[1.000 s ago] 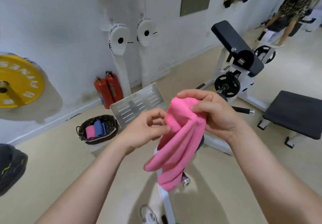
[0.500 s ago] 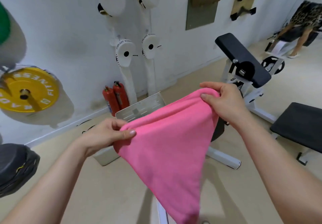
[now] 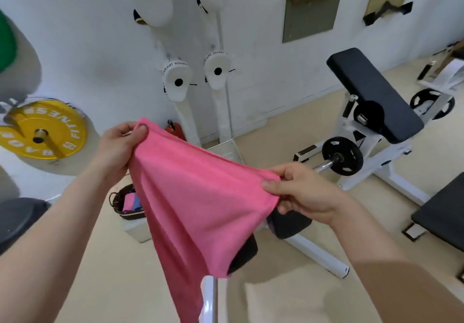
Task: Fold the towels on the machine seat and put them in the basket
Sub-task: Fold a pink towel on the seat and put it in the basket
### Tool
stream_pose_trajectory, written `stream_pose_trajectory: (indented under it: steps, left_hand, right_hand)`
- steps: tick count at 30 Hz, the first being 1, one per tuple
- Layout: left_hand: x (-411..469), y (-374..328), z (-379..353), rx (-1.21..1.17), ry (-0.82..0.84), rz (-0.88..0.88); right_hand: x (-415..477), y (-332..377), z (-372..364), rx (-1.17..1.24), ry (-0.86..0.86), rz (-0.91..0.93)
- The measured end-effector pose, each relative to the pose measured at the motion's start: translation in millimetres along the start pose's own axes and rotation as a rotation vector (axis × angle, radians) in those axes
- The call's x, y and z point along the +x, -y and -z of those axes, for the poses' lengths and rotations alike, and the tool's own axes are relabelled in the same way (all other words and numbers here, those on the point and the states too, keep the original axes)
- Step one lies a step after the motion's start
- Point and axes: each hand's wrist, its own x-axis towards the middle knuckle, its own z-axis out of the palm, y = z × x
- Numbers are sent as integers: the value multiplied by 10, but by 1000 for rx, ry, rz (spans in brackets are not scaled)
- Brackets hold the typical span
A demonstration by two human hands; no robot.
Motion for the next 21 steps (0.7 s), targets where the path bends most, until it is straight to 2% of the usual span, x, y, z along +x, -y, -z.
stream_pose_trajectory:
  steps: [4, 6, 8, 10, 12, 15, 18, 21]
  left_hand:
    - [539, -200, -398, 172, -80, -167]
    - [884, -192, -663, 254, -56, -203]
    - [1270, -85, -1035, 338, 4, -213]
    - [1639, 158, -1508, 399, 82, -207]
    - [1932, 531, -2011, 453, 175, -196]
    - [2225, 1218, -2683, 586, 323, -167]
    - [2353, 1824, -3227, 600, 452, -126]
    - [2360, 2227, -3674, 593, 518, -70]
  right_hand:
    - [272, 78, 320, 260, 99, 0]
    - [427, 7, 454, 323, 172, -18]
    - [612, -126, 617, 350, 159, -51]
    - [807, -307, 847, 371, 34, -95]
    - [973, -552, 1139, 374, -167, -161]
    - [1108, -992, 1584, 279, -438, -330]
    - [1171, -1407, 1942, 178, -635, -467]
    - [1198, -1676, 2235, 146, -912, -540]
